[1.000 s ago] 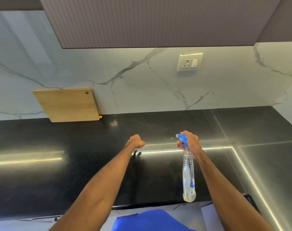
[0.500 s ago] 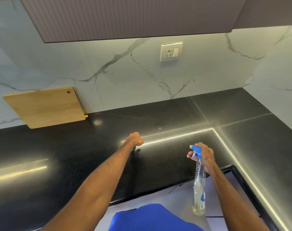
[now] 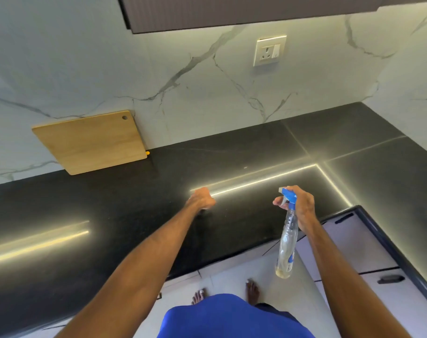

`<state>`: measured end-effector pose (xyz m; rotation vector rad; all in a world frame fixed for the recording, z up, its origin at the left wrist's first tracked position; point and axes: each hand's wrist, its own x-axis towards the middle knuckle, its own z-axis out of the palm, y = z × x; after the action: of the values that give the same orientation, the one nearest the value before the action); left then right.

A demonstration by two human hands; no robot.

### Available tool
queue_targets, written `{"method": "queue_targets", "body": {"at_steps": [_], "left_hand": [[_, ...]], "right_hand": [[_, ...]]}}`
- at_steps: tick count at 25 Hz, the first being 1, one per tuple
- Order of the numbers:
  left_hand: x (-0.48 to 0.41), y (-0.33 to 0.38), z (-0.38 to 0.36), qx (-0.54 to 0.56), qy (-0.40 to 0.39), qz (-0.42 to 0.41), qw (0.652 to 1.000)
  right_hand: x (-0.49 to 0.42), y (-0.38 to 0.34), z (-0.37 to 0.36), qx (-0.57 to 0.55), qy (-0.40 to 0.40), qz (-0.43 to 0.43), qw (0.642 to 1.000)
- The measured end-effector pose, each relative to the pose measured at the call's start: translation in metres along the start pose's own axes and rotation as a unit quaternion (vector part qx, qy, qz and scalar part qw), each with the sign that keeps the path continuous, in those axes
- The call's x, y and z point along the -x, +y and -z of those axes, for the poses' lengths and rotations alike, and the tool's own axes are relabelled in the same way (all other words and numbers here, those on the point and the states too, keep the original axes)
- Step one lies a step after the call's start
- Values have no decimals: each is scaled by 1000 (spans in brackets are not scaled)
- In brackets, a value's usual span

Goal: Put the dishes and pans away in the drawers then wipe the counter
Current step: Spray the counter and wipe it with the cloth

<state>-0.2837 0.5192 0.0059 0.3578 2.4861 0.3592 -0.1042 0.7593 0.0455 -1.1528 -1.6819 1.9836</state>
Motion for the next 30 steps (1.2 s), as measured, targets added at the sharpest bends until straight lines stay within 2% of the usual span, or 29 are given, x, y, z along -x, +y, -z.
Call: {"method": "queue_targets", "body": {"at_steps": [6, 10, 12, 14, 21, 25, 30], "left_hand": [[40, -49, -8, 23, -23, -106, 994], [97, -54, -9, 74, -67, -230, 968], [130, -63, -12, 84, -107, -263, 955], [159, -74, -19, 89, -110, -284, 948], [265, -144, -54, 172, 22, -299, 938], [318, -212, -62, 183, 97, -288, 935], [367, -330, -42, 235, 180, -233, 926]], "right_hand": [[71, 32, -65, -16, -9, 31, 999], [123, 39, -102, -27, -38, 94, 994], [152, 38, -114, -36, -54, 126, 990], [180, 33, -125, -58, -64, 147, 985], [300, 36, -163, -145, -112, 219, 958], [377, 51, -209, -159, -223, 199, 941], [446, 71, -302, -134, -333, 172, 917]]}}
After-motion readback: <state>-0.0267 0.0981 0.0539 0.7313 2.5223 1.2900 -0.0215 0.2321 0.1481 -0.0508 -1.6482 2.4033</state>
